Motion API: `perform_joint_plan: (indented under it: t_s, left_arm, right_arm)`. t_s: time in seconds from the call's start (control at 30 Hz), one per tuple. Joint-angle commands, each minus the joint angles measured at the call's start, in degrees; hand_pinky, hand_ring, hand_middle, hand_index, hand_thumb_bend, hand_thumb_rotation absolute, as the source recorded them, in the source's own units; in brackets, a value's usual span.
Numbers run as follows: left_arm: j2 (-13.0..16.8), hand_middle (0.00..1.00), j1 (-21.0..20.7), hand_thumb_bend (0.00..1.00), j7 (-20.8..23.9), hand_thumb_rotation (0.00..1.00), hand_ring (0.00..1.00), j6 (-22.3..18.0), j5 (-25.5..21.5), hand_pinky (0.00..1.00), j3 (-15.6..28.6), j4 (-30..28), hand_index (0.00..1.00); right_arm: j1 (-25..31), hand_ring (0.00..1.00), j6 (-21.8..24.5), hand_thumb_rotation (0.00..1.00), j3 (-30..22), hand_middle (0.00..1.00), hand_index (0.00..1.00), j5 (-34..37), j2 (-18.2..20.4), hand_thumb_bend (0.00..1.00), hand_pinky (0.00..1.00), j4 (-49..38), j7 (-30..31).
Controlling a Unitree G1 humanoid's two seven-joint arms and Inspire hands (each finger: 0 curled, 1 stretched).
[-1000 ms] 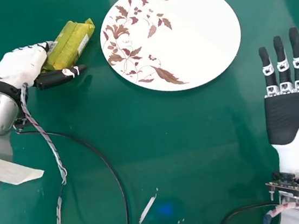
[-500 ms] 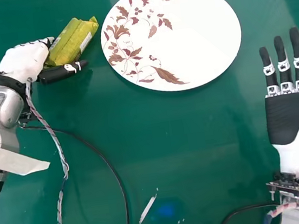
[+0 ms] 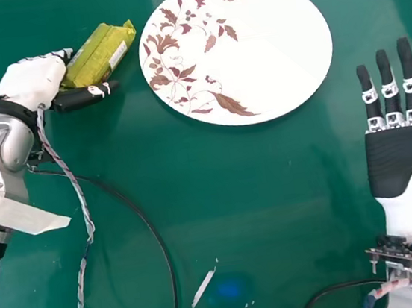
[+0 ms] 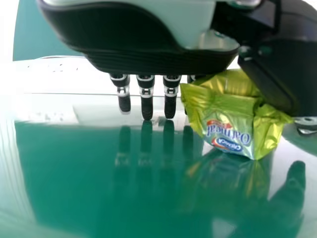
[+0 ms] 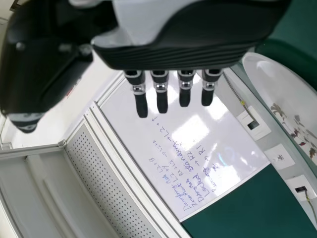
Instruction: Pick up biscuit and place it in the plate
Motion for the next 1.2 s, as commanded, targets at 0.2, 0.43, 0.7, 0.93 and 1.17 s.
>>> perform_joint_plan:
  t_s: [0.2, 0.43, 0.7, 0.93, 1.17]
  left_arm:
    - [-0.08, 0.72, 1.46, 1.00, -2.20, 0.44, 0.58, 0.41, 0.81, 0.51, -1.70, 1.74, 0.84]
    - [0.09, 0.28, 1.28, 0.56, -2.78, 0.14, 0.21, 0.48, 0.99, 0.16, -1.91, 1.95, 0.48]
    - [-0.47, 0.25, 1.59, 0.51, -1.46, 0.13, 0.16, 1.38, 1.36, 0.12, -1.71, 1.32, 0.47]
    - [-0.61, 0.25, 1.84, 0.51, -0.62, 0.13, 0.17, 1.85, 1.81, 0.13, -1.84, 0.49, 0.47]
    - [-0.47, 0.26, 2.30, 0.50, -0.77, 0.14, 0.17, 2.00, 1.41, 0.13, -1.47, -0.81, 0.47]
  right_arm:
    - [0.76, 1.00, 0.71, 0.46, -0.59, 1.00, 0.92, 1.80, 1.47, 1.00, 1.00, -1.40, -1.54]
    - [-1.59, 1.00, -3.23, 0.46, -1.01, 1.00, 0.91, 2.26, 3.47, 1.00, 1.00, 0.89, -1.51]
    - [-1.42, 1.00, -3.09, 0.45, -0.77, 0.99, 0.91, 2.55, 2.10, 1.00, 1.00, 1.06, -0.61]
    - [-1.35, 1.00, -3.57, 0.47, -0.45, 0.98, 0.91, 0.99, 2.05, 0.99, 1.00, 0.71, -0.62]
    - [-1.17, 1.00, -3.69, 0.47, -0.18, 0.98, 0.90, 0.66, 1.98, 0.98, 1.00, 0.40, -0.82]
